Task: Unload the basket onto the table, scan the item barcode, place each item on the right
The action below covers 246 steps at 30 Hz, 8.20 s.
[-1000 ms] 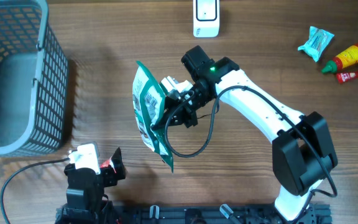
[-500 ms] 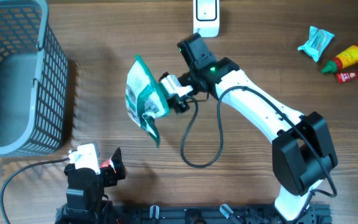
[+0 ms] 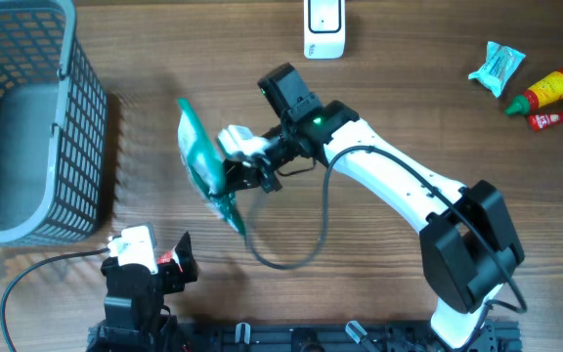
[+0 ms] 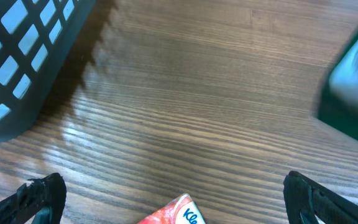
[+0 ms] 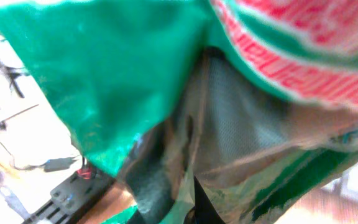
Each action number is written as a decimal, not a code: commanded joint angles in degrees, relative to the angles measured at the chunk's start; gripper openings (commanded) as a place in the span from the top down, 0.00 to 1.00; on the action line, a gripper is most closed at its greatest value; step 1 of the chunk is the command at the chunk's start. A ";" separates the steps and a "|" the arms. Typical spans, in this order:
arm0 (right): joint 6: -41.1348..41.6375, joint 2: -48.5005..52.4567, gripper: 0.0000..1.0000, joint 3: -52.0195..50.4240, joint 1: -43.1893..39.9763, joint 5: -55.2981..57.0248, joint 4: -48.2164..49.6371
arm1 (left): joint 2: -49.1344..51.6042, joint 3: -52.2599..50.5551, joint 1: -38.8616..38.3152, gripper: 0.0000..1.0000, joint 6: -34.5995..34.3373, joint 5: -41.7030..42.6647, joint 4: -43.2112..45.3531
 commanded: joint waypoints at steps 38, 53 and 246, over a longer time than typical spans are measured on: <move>35.47 43.67 0.94 58.03 -22.80 75.67 -18.53 | -0.20 -0.09 0.42 0.00 -0.28 0.50 0.02; 40.98 33.79 0.96 63.17 -23.96 73.75 -32.85 | -0.20 -0.09 0.42 0.00 -0.28 0.50 0.02; 59.74 -34.88 0.01 -22.47 -42.71 32.00 -39.34 | 75.41 20.20 -21.20 0.93 -53.20 22.18 49.22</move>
